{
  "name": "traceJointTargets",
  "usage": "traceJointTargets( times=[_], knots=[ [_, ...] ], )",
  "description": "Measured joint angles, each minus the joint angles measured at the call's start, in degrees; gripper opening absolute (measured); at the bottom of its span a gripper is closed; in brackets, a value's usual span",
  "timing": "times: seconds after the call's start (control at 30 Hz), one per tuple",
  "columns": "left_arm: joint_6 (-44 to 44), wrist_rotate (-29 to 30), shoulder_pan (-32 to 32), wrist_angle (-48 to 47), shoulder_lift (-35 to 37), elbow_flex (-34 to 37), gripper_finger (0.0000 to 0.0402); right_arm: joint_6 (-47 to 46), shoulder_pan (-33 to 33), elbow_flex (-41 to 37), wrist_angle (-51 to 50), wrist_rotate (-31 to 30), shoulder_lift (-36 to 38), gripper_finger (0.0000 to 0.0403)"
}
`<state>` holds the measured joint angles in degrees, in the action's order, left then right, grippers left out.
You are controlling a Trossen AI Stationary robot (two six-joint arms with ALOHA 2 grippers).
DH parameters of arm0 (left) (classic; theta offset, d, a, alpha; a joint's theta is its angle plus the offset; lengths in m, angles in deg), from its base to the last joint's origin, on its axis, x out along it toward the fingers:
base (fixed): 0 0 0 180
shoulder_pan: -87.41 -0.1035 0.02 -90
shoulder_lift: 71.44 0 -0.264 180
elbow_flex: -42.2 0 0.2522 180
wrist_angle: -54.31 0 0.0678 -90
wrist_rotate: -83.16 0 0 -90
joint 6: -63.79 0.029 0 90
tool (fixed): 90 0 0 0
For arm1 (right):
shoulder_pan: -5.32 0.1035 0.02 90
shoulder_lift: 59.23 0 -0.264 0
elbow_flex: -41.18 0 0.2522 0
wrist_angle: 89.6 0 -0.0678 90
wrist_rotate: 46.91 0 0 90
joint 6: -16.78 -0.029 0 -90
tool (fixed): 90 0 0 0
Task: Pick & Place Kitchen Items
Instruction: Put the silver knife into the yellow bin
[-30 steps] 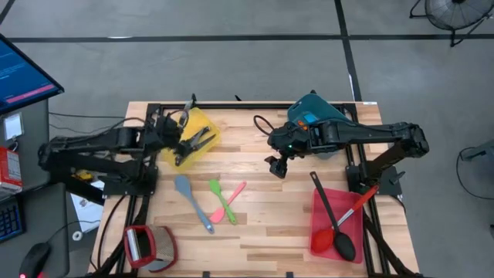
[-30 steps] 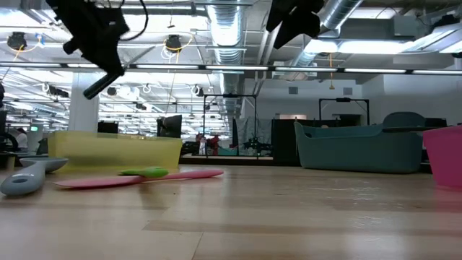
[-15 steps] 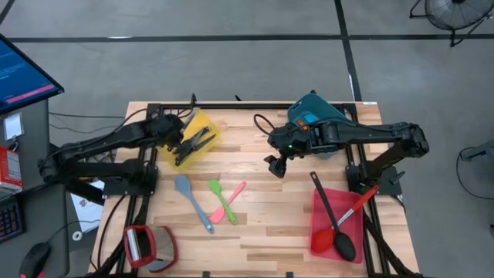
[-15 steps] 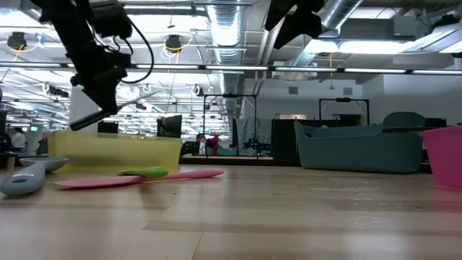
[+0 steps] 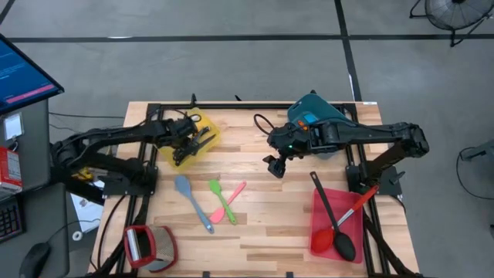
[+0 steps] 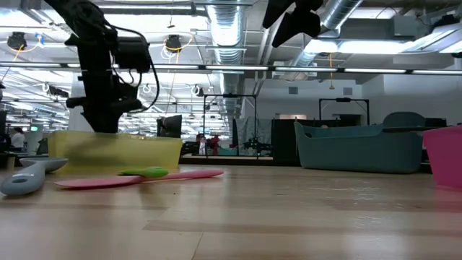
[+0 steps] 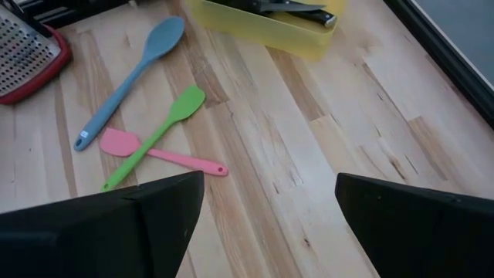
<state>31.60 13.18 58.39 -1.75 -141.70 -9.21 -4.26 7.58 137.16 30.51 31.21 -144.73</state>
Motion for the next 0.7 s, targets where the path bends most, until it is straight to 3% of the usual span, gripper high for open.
traceJointTargets(
  times=[0.43,0.7],
  knots=[
    [1.84,-3.46,0.0,1.0,-5.7,-0.02,0.0049,0.0,0.02,0.0,-0.07,-0.07,0.0,0.0291],
    [4.6,-3.44,0.0,2.48,-5.32,-0.07,0.0114,0.43,0.0,0.0,-0.07,-0.11,0.0,0.0291]
  ],
)
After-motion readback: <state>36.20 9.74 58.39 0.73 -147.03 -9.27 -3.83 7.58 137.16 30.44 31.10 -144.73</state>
